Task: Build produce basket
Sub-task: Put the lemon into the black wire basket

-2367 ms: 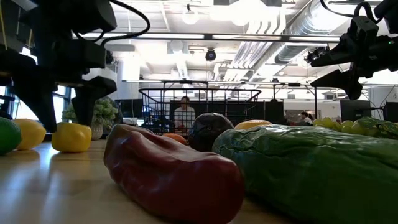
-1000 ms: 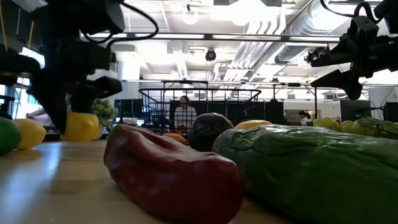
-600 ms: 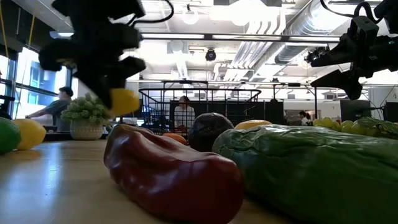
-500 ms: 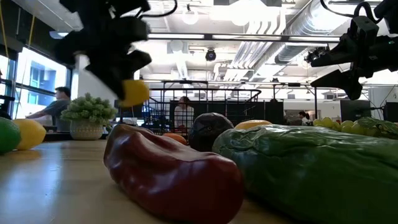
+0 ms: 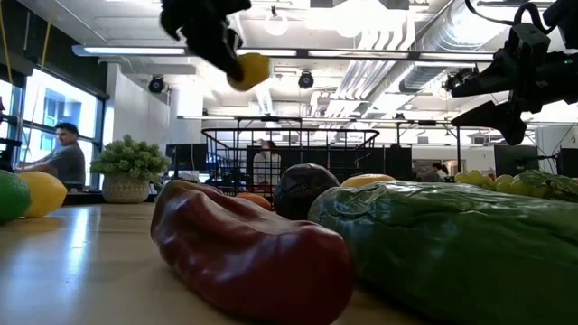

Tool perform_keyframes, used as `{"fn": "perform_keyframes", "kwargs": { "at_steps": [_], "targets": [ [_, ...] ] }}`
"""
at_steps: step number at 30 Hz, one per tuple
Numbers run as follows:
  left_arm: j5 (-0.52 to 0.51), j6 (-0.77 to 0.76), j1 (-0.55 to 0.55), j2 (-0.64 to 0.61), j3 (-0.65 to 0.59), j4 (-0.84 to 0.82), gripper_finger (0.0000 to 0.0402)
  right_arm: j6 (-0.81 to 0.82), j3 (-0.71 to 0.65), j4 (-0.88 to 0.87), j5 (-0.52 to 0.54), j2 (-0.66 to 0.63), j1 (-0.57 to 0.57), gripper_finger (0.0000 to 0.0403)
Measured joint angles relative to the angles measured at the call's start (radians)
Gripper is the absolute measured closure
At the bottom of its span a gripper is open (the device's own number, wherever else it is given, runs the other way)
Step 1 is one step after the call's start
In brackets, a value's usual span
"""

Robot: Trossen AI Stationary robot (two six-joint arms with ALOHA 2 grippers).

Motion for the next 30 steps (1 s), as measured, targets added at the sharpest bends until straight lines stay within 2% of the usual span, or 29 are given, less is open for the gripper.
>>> {"fn": "perform_keyframes", "kwargs": {
  "at_steps": [10, 15, 22, 30],
  "targets": [
    [-0.145, -0.003, 0.117, 0.000, 0.051, 0.127, 0.0291, 0.000, 0.000, 0.000, 0.000, 0.000, 0.000, 0.0139],
    [-0.147, -0.056, 0.186, 0.000, 0.051, 0.194, 0.0290, 0.000, 0.000, 0.000, 0.000, 0.000, 0.000, 0.0139],
    [-0.147, -0.181, 0.273, 0.002, 0.051, 0.206, 0.0289, 0.000, 0.000, 0.000, 0.000, 0.000, 0.000, 0.0139],
    [-0.133, -0.235, 0.308, 0.061, 0.051, 0.210, 0.0289, 0.000, 0.000, 0.000, 0.000, 0.000, 0.000, 0.0139]
  ]
}}
